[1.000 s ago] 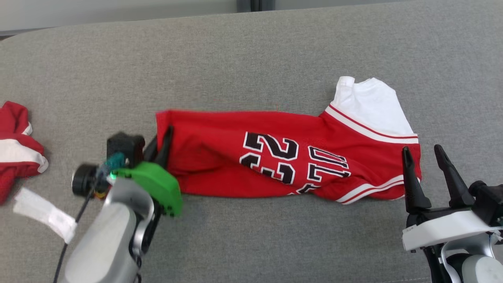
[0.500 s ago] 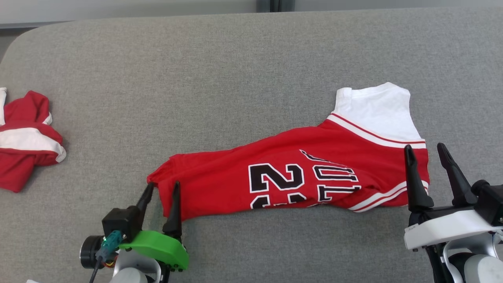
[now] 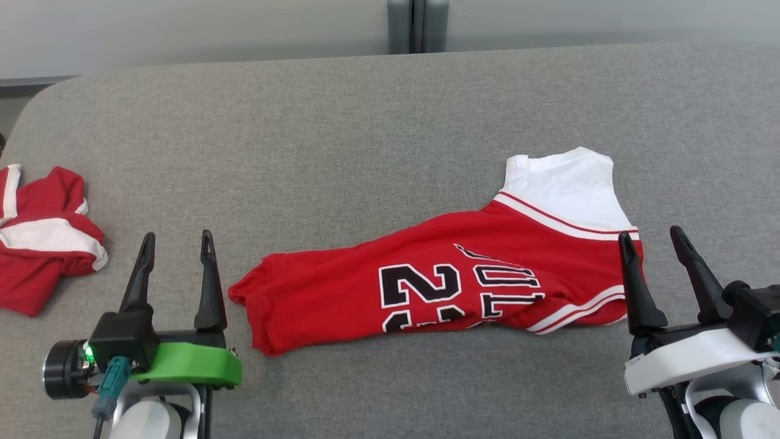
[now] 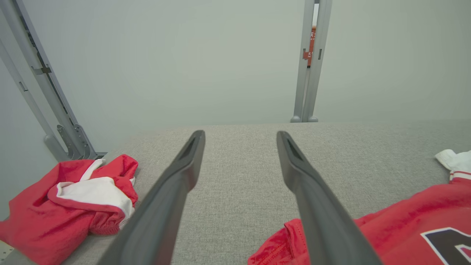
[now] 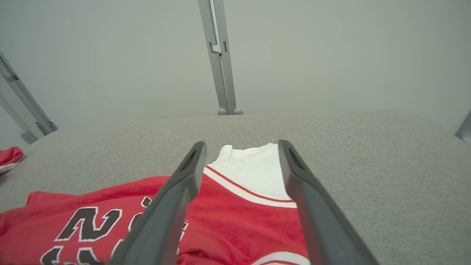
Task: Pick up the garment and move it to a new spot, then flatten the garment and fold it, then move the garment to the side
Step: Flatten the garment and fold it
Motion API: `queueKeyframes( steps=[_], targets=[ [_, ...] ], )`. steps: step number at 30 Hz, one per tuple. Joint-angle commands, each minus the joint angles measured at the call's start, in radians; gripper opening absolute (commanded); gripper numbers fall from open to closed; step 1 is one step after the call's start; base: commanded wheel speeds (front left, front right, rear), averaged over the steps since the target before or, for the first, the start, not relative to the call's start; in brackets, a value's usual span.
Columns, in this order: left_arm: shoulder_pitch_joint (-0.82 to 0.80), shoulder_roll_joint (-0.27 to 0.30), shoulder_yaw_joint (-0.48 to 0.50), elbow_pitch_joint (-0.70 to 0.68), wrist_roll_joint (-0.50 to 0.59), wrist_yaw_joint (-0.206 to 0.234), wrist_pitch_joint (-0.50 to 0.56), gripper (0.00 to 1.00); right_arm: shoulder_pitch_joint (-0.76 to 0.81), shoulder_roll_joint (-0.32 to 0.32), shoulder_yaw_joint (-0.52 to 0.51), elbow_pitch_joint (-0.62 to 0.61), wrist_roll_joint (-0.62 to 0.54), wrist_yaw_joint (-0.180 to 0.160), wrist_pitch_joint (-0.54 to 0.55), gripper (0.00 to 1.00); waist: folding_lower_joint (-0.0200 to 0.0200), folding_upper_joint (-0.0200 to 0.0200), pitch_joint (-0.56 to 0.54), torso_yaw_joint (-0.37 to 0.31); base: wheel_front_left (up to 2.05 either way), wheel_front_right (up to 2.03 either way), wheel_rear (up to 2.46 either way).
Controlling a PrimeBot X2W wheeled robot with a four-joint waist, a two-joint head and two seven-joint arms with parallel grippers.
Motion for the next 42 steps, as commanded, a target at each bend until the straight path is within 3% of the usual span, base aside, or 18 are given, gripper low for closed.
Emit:
queueKeyframes(
  steps=[1,21,31,37,38,40,41,42],
  targets=[
    [0.031,0.007,0.0,-0.01,0.005,0.008,0.002,1.0,0.013,-0.006,0.004,0.002,0.002,0.0,0.005,1.0,0.0,0.0,-0.02,-0.014,0.0,0.0,0.0],
    [0.067,0.027,-0.013,-0.047,-0.01,0.02,0.035,1.0,0.021,-0.007,0.006,0.012,0.011,0.0,-0.001,1.0,0.0,0.0,-0.028,-0.017,0.0,0.0,0.0],
    [0.11,-0.017,-0.099,0.033,-0.125,-0.059,0.223,1.0,0.023,0.0,0.018,0.014,0.014,0.0,0.01,1.0,0.0,0.0,0.005,-0.007,0.0,0.0,0.0],
    [0.079,-0.034,-0.111,0.09,-0.156,-0.09,0.248,1.0,0.013,0.003,0.023,0.02,0.015,0.0,0.01,1.0,0.0,0.0,0.021,-0.007,0.0,0.0,0.0],
    [0.072,-0.032,-0.109,0.101,-0.158,-0.094,0.244,0.91,0.01,0.003,0.025,0.022,0.015,0.0,0.01,1.0,0.0,0.0,0.022,-0.009,0.0,0.0,0.0],
    [0.063,-0.031,-0.105,0.118,-0.166,-0.1,0.24,0.23,0.005,0.003,0.029,0.024,0.015,0.0,0.01,1.0,0.0,0.0,0.024,-0.014,0.0,0.0,0.0],
    [0.059,-0.03,-0.104,0.126,-0.17,-0.105,0.238,0.0,0.003,0.003,0.03,0.024,0.015,0.0,0.009,1.0,0.0,0.0,0.024,-0.017,0.0,0.0,0.0],
    [0.056,-0.027,-0.104,0.131,-0.171,-0.111,0.237,0.0,0.002,0.003,0.031,0.025,0.015,0.0,0.009,1.0,0.0,0.0,0.025,-0.019,0.0,0.0,0.0]
  ],
)
